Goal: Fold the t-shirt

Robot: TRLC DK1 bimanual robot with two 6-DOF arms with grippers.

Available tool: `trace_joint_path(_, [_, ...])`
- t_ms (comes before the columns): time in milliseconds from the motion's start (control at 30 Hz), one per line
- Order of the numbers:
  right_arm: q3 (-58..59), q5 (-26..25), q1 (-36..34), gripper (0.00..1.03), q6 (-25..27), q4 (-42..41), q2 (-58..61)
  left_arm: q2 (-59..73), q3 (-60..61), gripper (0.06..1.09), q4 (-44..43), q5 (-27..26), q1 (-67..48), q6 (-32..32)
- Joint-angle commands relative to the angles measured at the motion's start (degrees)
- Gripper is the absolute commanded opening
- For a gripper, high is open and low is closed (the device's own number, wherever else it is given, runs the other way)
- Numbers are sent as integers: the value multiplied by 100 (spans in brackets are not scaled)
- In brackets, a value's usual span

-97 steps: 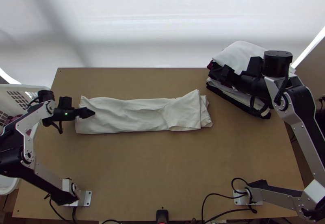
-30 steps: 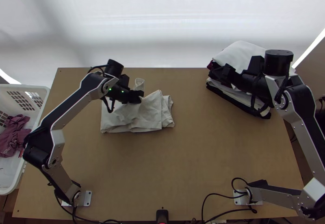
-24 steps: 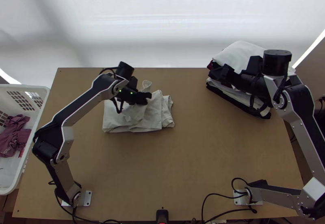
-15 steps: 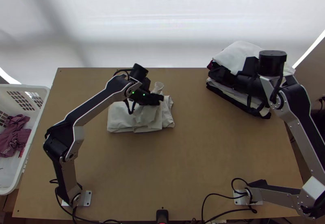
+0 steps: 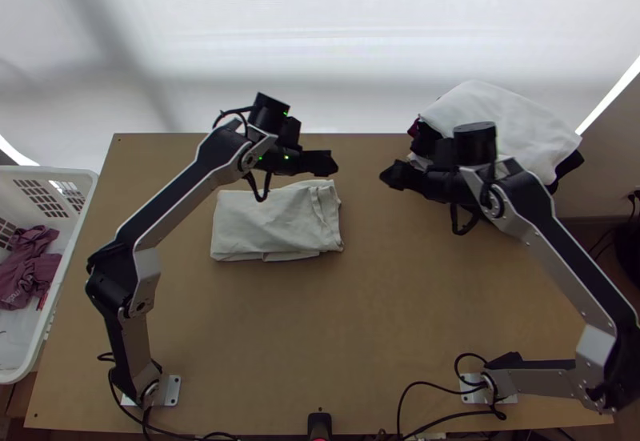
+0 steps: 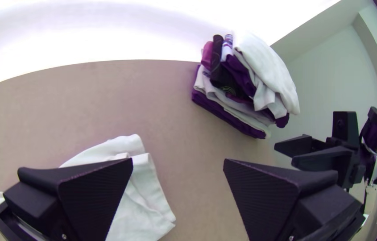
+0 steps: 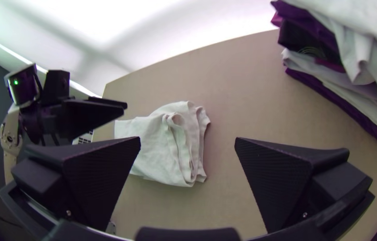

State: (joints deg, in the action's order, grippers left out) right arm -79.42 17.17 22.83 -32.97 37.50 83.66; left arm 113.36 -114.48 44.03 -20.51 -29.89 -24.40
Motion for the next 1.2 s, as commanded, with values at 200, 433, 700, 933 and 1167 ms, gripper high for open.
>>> trace_joint_path(200, [-346, 656, 486, 99, -52, -181, 1364, -991, 285, 105, 255, 56, 827, 366])
trace_joint_path(433, [-1058, -232, 1189, 99, 300, -190, 2216, -1554, 523, 105, 369, 135, 1363, 542])
trace_joint_path(700, [-1779, -1655, 1742, 99, 713, -76, 3095, -2037, 1050, 105, 361, 144, 1794, 647])
trace_joint_path(933, [-1955, -2174, 1734, 99, 863, -5, 3587, -2327, 1270, 105, 369, 144, 2136, 718])
trace_joint_path(1167, [-2245, -1497, 1444, 99, 529, 3, 3983, -2547, 1437, 105, 492, 144, 2374, 823])
